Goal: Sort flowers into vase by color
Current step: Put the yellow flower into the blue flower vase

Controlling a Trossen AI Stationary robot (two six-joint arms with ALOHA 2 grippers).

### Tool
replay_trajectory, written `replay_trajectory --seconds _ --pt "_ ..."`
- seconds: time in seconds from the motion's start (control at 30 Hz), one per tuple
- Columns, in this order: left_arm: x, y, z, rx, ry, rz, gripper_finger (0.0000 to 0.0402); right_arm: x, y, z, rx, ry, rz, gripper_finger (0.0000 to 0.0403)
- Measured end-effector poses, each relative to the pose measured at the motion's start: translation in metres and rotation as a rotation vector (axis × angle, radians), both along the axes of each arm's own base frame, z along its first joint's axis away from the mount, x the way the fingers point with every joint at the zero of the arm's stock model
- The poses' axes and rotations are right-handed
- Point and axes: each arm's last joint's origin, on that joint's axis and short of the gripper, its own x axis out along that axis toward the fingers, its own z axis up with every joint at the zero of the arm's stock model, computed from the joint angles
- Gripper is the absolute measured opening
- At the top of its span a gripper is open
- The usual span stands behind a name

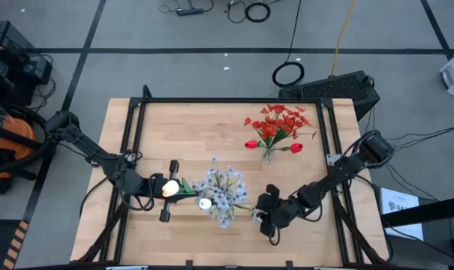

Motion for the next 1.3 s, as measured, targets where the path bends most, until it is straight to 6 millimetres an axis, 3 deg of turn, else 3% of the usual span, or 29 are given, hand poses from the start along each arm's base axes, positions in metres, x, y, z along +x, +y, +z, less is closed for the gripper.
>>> replay_trajectory --seconds 0.27,0.5,0.87,1.03,1.3 --pt "0.0 0.0 0.0 -0.009 0.0 0.006 0.0 0.03 -0.001 -0.001 -0.126 -0.269 0.047 0.021" --pt "0.0 0.0 0.0 -0.077 0.011 0.012 0.0 0.046 -0.011 -0.02 -0.165 -0.315 0.035 0.0267" --pt "0.004 0.006 0.0 -0.077 0.01 0.047 0.0 0.061 -0.024 -0.037 -0.153 -0.371 0.028 0.0283" --pt "0.01 0.013 -0.002 -0.075 0.016 0.056 0.0 0.069 -0.02 -0.036 -0.179 -0.389 0.114 0.0283" --pt "0.02 0.013 -0.013 -0.127 0.071 0.023 0.0 0.083 -0.025 -0.025 -0.187 -0.425 0.091 0.0283"
